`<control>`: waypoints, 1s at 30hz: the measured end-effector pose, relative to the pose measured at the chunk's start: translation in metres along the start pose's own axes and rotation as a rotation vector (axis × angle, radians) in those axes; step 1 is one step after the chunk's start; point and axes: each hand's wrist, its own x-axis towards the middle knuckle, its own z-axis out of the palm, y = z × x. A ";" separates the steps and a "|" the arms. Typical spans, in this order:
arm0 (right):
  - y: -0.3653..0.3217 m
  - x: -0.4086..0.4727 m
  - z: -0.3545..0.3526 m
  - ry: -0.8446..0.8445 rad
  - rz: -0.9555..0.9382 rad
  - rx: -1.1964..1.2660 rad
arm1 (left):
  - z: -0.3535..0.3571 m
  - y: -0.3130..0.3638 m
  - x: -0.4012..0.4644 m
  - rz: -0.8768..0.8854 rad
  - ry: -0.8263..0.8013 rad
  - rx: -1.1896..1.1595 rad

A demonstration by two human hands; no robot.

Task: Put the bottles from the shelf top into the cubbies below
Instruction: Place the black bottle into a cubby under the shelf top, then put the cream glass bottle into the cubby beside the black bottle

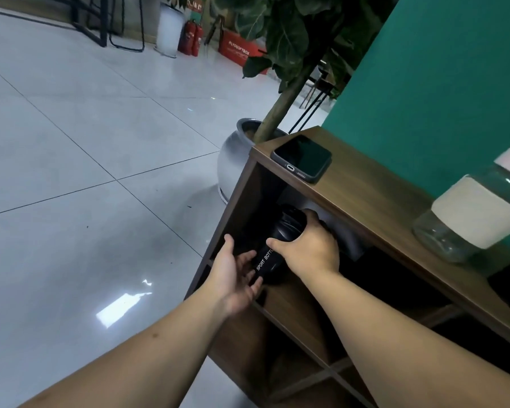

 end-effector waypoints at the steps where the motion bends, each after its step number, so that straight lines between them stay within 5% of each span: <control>1: 0.001 0.000 0.002 -0.003 -0.002 -0.003 | -0.001 0.000 0.000 -0.002 0.006 -0.006; 14: 0.005 -0.005 -0.004 -0.071 -0.057 -0.115 | -0.003 -0.012 0.015 0.044 0.017 -0.097; 17: -0.006 -0.025 -0.022 -0.062 -0.065 -0.166 | 0.005 -0.017 0.001 0.084 0.138 0.083; 22: -0.026 -0.087 -0.104 -0.131 -0.135 0.059 | 0.028 -0.036 -0.057 0.088 0.032 0.330; 26: -0.018 -0.100 -0.210 0.174 -0.143 0.212 | 0.071 -0.067 -0.115 0.084 0.019 0.586; 30: 0.007 -0.062 -0.287 0.448 0.003 0.155 | 0.129 -0.074 -0.160 0.050 -0.074 0.526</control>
